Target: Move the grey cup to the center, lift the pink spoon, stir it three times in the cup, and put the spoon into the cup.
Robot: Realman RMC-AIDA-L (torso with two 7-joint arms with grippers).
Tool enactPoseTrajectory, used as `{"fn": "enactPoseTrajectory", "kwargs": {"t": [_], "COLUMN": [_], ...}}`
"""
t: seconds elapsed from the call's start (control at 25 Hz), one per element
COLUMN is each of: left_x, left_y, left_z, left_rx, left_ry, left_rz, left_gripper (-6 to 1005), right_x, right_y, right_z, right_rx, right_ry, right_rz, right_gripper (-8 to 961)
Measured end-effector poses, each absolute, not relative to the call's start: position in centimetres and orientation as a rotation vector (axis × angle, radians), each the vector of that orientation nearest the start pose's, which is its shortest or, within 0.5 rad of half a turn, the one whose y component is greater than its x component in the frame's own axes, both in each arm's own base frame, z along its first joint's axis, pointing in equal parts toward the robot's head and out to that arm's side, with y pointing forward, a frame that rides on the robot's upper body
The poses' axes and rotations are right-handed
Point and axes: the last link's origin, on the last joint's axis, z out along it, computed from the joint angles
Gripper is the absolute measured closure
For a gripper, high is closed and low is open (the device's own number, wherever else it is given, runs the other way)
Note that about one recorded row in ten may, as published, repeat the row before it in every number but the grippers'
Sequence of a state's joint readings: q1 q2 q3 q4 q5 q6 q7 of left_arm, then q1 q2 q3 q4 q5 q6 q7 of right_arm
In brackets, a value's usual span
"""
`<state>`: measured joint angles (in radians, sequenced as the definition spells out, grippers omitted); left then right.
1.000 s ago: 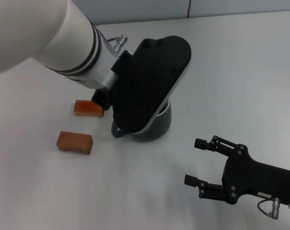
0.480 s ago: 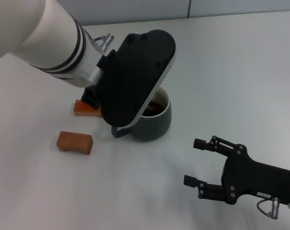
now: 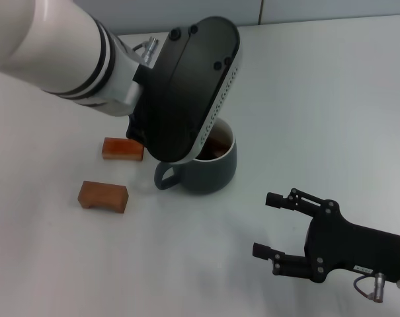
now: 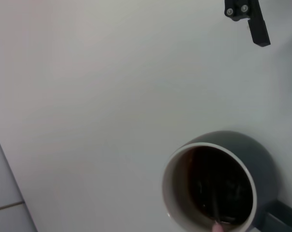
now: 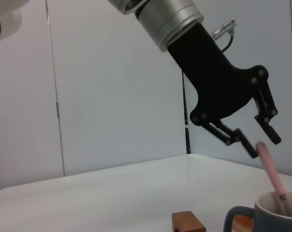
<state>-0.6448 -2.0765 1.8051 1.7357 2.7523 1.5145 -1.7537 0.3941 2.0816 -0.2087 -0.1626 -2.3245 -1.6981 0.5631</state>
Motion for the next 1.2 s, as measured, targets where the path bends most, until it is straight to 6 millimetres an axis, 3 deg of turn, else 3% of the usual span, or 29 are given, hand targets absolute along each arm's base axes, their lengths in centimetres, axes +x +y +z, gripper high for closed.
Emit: {"fn": "enactPoseTrajectory", "kwargs": {"t": [0.12, 0.28, 0.44, 0.52, 0.56, 0.6, 0.72, 0.76, 0.8, 0.92, 0.96, 1.0, 1.2], "left_x": [-7.4, -6.7, -5.5, -4.6, -3.8, -3.8, -3.6, -4.2, -4.2, -6.3, -8.1, -8.1, -12.6], "left_y": [32.6, 32.3, 32.0, 31.8, 31.4, 31.4, 30.7, 30.2, 30.2, 29.2, 28.5, 28.5, 26.9], "left_z": [-2.5, -1.9, 0.0, 1.7, 3.9, 3.9, 7.6, 9.8, 9.8, 12.5, 14.0, 14.0, 15.6], "left_rx": [-2.545, -2.554, -2.558, -2.557, -2.550, -2.550, -2.499, -2.450, -2.450, -2.368, -2.318, -2.318, -2.276], "left_ry": [1.043, 1.046, 1.037, 1.021, 0.996, 0.996, 0.939, 0.894, 0.894, 0.808, 0.729, 0.729, 0.539], "left_rz": [0.817, 0.715, 0.524, 0.361, 0.129, 0.129, -0.185, -0.348, -0.348, -0.564, -0.664, -0.664, -0.816], "left_gripper": [818, 568, 494, 457, 439, 420, 382, 371, 361, 331, 320, 310, 259], "right_x": [29.9, 29.9, 29.9, 29.9, 29.9, 29.9, 29.9, 29.9, 29.9, 29.8, 29.8, 29.8, 29.8], "right_y": [22.0, 22.0, 21.9, 21.9, 21.9, 21.9, 21.9, 21.9, 21.9, 21.9, 21.8, 21.8, 21.8], "right_z": [-6.0, -6.0, -5.9, -5.9, -5.8, -5.8, -5.8, -5.8, -5.8, -5.8, -5.7, -5.7, -5.5], "right_rx": [-2.629, -2.629, -2.629, -2.629, -2.628, -2.628, -2.626, -2.625, -2.625, -2.622, -2.617, -2.617, -2.608], "right_ry": [0.275, 0.275, 0.275, 0.274, 0.274, 0.274, 0.274, 0.274, 0.274, 0.274, 0.276, 0.276, 0.269], "right_rz": [0.981, 0.981, 0.984, 0.989, 0.991, 0.991, 0.993, 0.993, 0.993, 0.996, 1.002, 1.002, 1.016], "right_gripper": [120, 120, 120, 120, 120, 120, 120, 120, 120, 120, 120, 120, 120]}}
